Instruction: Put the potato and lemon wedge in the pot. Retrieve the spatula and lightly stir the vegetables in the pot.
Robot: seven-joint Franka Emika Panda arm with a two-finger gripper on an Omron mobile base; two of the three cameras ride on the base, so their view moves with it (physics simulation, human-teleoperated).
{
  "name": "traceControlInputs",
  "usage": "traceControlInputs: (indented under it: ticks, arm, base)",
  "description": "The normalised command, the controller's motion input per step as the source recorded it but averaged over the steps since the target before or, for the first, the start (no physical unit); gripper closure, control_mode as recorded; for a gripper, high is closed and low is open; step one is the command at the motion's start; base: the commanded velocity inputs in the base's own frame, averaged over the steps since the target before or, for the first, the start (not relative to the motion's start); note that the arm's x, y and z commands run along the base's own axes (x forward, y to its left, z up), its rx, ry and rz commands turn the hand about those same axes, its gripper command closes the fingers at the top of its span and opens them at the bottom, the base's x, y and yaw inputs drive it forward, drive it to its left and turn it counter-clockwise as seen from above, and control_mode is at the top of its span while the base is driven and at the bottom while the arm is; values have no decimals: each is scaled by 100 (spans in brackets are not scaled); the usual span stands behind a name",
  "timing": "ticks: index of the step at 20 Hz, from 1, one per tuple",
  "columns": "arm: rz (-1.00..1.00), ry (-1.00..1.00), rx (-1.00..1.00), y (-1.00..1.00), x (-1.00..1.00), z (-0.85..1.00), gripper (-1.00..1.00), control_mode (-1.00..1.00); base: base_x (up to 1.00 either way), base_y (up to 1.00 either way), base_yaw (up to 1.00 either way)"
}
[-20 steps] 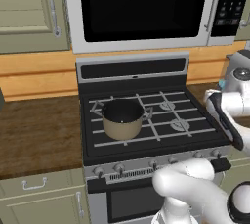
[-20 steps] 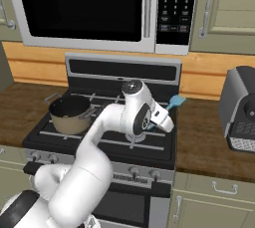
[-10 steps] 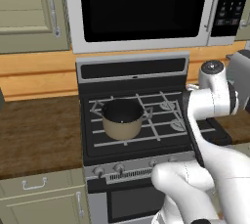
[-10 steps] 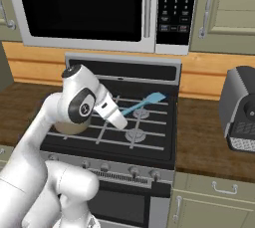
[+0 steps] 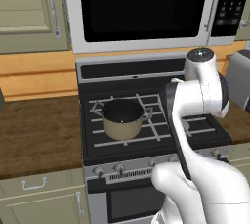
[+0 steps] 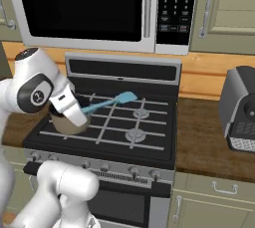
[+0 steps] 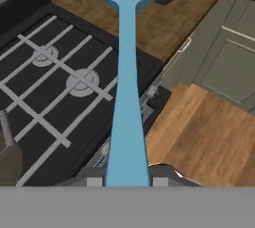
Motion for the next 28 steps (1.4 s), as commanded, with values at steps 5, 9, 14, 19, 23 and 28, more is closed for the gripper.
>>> traceControlInputs:
  ticks: [5, 9, 14, 19, 23, 28]
  arm:
    - [0, 12, 53, 39, -37, 37, 100, -100]
    - [-2, 4, 73, 3, -11, 0, 100, -100]
    - [-9, 0, 71, 6, -2, -7, 100, -100]
    - [-23, -3, 41, 35, -11, 4, 100, -100]
    - [-35, 0, 24, 40, -6, 6, 100, -100]
    - [-32, 4, 40, 3, -6, 67, 100, -100]
  base:
    - [0, 0, 0]
    - [0, 0, 0]
    - [0, 0, 0]
    - [0, 0, 0]
    - [0, 0, 0]
    - [0, 0, 0]
